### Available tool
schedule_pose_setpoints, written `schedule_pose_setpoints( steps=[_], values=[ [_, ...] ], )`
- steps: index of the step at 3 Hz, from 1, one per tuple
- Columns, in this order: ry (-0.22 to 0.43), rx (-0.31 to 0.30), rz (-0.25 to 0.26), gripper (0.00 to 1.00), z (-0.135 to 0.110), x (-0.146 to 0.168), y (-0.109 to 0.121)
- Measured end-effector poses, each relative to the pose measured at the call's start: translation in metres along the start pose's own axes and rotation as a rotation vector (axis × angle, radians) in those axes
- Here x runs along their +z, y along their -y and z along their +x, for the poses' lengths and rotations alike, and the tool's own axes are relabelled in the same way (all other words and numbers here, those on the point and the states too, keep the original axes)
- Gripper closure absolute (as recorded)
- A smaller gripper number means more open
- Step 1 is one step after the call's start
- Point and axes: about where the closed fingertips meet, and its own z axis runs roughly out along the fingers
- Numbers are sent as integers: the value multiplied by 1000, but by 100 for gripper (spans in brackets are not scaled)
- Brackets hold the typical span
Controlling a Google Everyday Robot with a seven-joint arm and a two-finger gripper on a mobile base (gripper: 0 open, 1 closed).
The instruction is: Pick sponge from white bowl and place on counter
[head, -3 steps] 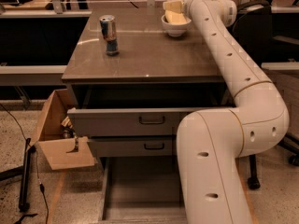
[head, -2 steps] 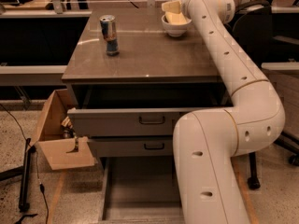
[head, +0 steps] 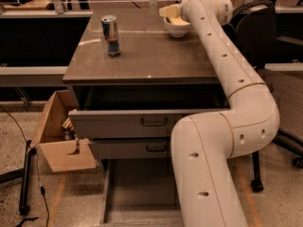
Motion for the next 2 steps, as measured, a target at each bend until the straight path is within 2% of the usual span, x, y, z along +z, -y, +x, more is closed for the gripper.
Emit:
schedule_pose_setpoints(
  steps=[2],
  values=[
    [17,1,-34,0,5,13,-21]
  ],
)
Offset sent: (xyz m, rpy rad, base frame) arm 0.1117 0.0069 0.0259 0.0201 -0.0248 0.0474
